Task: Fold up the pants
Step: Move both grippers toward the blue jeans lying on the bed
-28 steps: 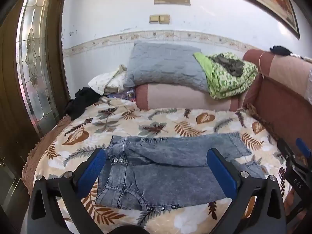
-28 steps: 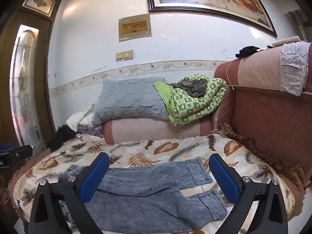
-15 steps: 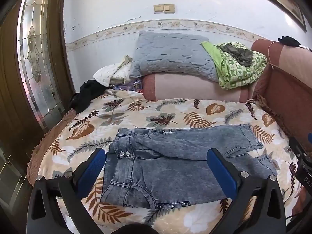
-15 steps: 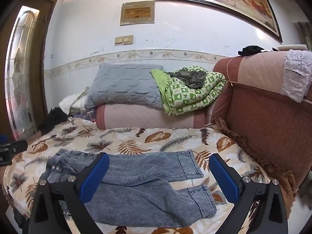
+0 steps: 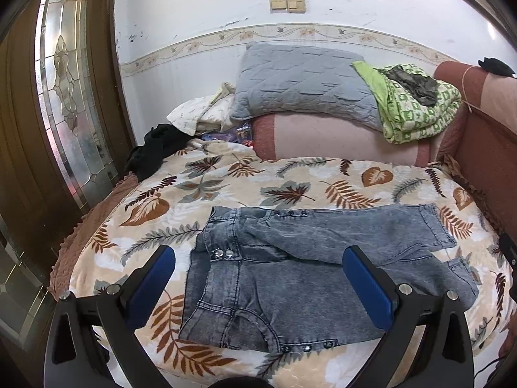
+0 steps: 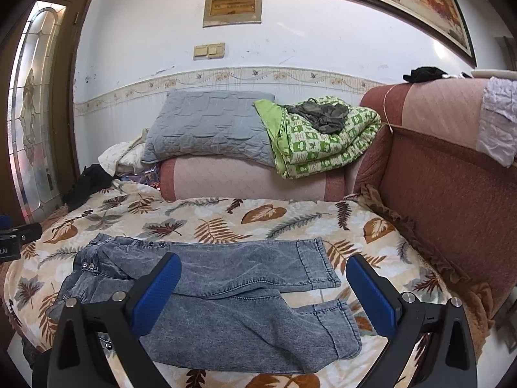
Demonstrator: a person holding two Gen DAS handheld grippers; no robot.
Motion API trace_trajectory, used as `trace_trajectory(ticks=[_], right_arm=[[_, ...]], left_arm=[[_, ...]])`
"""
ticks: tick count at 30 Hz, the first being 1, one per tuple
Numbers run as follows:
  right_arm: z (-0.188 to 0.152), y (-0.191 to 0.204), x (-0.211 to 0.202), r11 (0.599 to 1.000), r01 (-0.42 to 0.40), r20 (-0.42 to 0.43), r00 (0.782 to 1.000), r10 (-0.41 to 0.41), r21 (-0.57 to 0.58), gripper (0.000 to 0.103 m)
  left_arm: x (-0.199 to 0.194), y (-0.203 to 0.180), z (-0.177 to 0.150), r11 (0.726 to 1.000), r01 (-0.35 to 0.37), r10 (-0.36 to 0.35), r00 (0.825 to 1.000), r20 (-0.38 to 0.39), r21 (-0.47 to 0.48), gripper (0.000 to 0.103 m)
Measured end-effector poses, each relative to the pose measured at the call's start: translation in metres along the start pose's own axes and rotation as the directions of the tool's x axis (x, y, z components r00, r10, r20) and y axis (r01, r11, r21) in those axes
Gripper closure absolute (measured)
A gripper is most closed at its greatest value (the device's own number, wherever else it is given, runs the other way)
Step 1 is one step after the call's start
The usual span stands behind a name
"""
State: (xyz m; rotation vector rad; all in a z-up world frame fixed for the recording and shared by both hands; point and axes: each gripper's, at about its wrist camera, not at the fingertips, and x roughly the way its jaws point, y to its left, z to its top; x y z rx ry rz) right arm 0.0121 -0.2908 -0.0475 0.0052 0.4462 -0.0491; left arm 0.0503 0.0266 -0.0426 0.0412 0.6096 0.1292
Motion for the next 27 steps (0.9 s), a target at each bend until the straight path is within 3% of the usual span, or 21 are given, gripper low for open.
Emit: trace_trajectory(ticks=[10, 27], right_arm=[[0.001, -0.003, 0.015, 1.0, -0.016, -0.054, 0.998, 0.016, 0.011, 0.0], [-0.006, -0.005, 0.047, 1.0, 0.025, -0.141, 0.99, -0.024, 0.003, 0.0]], left_arm=[[0.017, -0.002, 0.001, 1.0, 0.003, -0.002, 1.0, -0.025, 0.017, 0.0], [0.051, -0.015, -0.004, 0.999, 0.029, -0.026, 0.996, -0.086, 0.042, 0.0]])
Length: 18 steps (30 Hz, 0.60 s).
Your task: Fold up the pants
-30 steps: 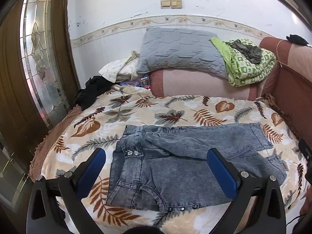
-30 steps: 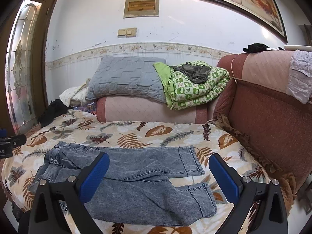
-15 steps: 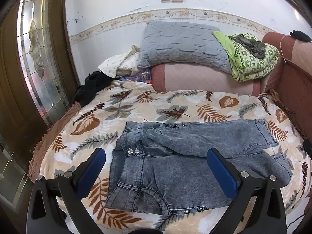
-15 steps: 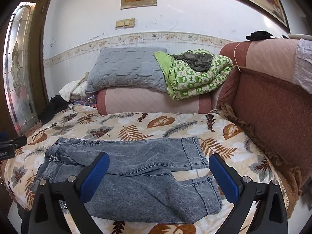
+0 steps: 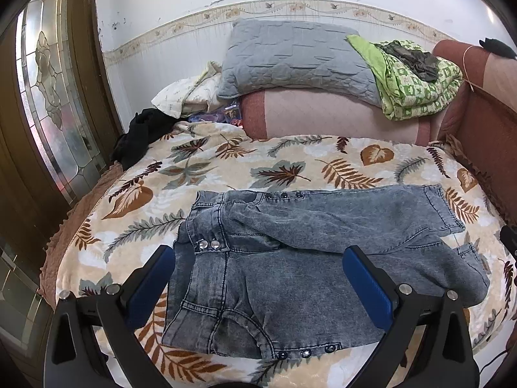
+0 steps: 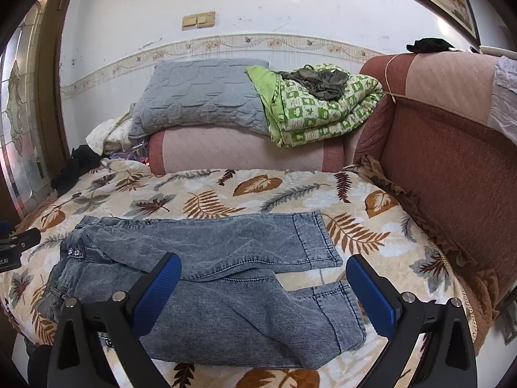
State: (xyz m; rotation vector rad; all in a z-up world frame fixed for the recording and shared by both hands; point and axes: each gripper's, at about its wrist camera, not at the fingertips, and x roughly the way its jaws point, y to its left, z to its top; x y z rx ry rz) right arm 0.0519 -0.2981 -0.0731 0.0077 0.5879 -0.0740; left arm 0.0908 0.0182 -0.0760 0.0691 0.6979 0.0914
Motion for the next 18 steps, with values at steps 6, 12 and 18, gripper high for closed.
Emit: trace_trajectory(ticks=[6, 12, 18], right_arm=[[-0.001, 0.002, 0.014, 1.0, -0.001, -0.028, 1.0, 0.001, -0.008, 0.0], [-0.004, -0.001, 0.032, 1.0, -0.008, -0.074, 0.997, 0.008, -0.003, 0.0], [0.001, -0.027, 0.075, 1.0, 0.0, -0.17, 0.985, -0.005, -0.025, 0.0]], left_arm=[[0.013, -0.003, 0.001, 1.0, -0.003, 0.003, 1.0, -0.016, 0.009, 0.0], [0.028, -0.003, 0.003, 1.0, -0.001, 0.002, 0.999, -0.038, 0.02, 0.0], [0.072, 0.013, 0.012, 0.999, 0.025, -0.019, 0.991, -0.134, 0.045, 0.0]])
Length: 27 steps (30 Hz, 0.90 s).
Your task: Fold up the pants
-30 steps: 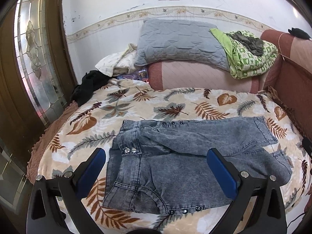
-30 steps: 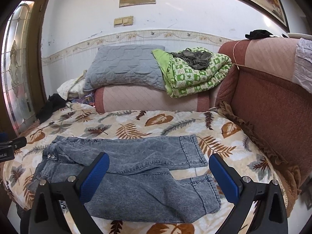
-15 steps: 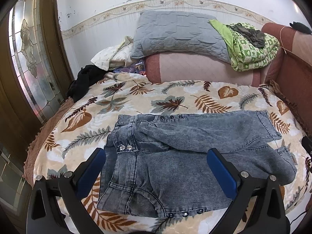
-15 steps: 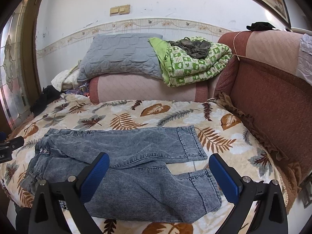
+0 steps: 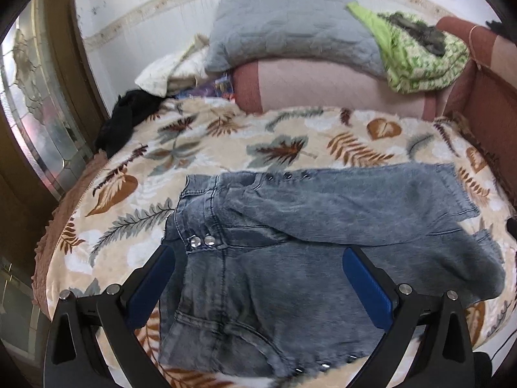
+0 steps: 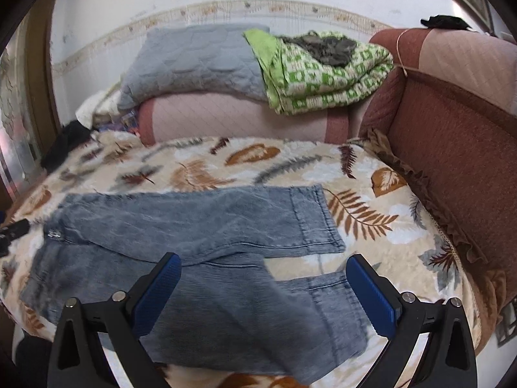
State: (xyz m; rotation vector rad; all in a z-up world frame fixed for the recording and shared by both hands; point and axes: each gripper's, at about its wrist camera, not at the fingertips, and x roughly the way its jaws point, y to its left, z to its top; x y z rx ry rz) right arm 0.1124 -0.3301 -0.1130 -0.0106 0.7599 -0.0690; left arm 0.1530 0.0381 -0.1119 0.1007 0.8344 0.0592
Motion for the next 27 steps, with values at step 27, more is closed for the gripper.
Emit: trace_trajectory(ticks=[27], right_arm=[[0.099, -0.117, 0.26, 0.955, -0.008, -0.275, 0.957, 0.093, 0.296, 0.007]], left_arm=[[0.229, 0.118, 0.114, 0.986, 0.013, -0.067, 0.945, -0.321, -0.167, 0.0]])
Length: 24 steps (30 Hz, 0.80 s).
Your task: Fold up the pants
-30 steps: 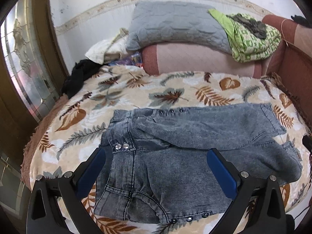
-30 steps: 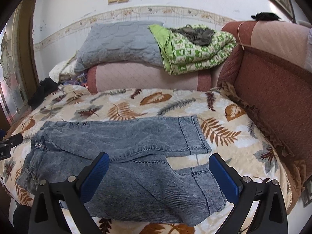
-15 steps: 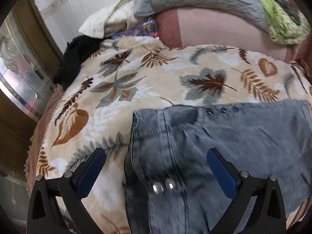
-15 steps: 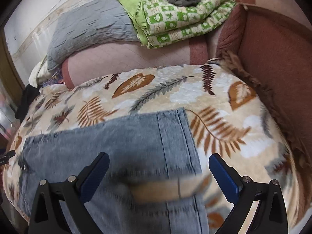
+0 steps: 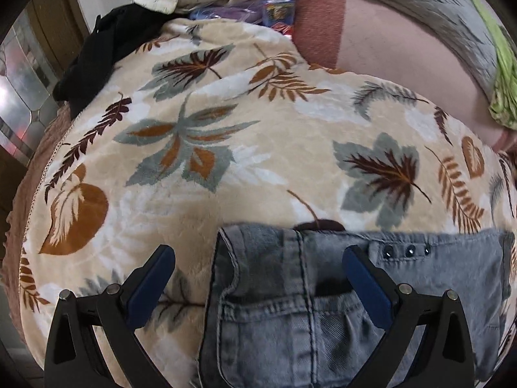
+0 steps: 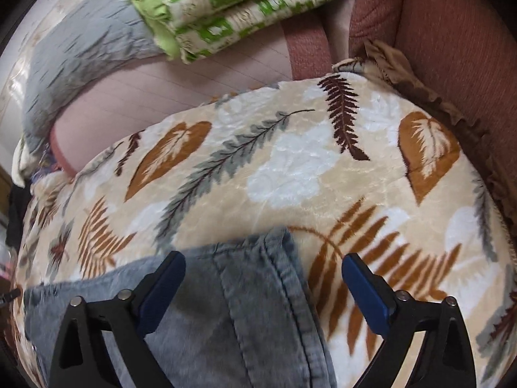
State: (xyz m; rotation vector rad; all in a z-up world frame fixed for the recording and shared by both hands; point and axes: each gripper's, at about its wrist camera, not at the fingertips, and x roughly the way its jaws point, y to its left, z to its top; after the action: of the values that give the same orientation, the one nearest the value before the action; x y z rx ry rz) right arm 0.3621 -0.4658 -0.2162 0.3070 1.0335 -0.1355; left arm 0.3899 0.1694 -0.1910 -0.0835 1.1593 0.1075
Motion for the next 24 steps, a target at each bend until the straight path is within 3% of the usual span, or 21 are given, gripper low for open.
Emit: trace_trajectory(ticks=[2, 7, 11, 13, 15, 17, 20, 24], right_arm=[[0.002, 0.002, 0.013, 1.0, 0.024, -0.021, 1.0, -0.024, -0.011, 0.01], [-0.003, 0.008, 0.044, 0.997, 0.034, -0.112, 0.993, -0.041, -0.066, 0.037], [-0.007, 0.013, 0.041, 0.995, 0.042, -0.074, 0.996, -0.049, -0.093, 0.045], [-0.007, 0.013, 0.04, 0.993, 0.05, -0.068, 0.996, -0.057, -0.104, 0.052], [-0.007, 0.012, 0.036, 0.993, 0.044, -0.059, 0.997, -0.05, -0.107, 0.066], [-0.007, 0.012, 0.034, 0.994, 0.043, -0.052, 0.998, -0.048, -0.096, 0.073], [-0.008, 0.01, 0.029, 0.996, 0.035, -0.037, 0.999, -0.038, -0.079, 0.079], [-0.012, 0.009, 0.02, 0.998, 0.016, -0.011, 1.0, -0.017, -0.064, 0.085]], left_arm=[[0.005, 0.004, 0.004, 1.0, 0.005, -0.005, 1.0, -0.014, -0.006, 0.011], [0.019, 0.013, 0.009, 0.999, 0.028, -0.029, 0.997, -0.077, -0.024, 0.048], [0.027, 0.009, 0.009, 0.997, 0.071, -0.075, 0.992, -0.103, -0.039, 0.059], [0.025, 0.004, 0.009, 0.995, 0.094, -0.096, 0.991, -0.095, -0.031, 0.06], [0.026, 0.003, 0.01, 0.997, 0.08, -0.082, 0.992, -0.1, -0.019, 0.061], [0.033, 0.006, 0.008, 0.996, 0.083, -0.087, 0.988, -0.131, -0.034, 0.077], [0.046, 0.015, 0.008, 0.99, 0.099, -0.115, 0.978, -0.174, -0.102, 0.085], [0.051, 0.021, 0.008, 0.985, 0.099, -0.121, 0.979, -0.164, -0.138, 0.097]])
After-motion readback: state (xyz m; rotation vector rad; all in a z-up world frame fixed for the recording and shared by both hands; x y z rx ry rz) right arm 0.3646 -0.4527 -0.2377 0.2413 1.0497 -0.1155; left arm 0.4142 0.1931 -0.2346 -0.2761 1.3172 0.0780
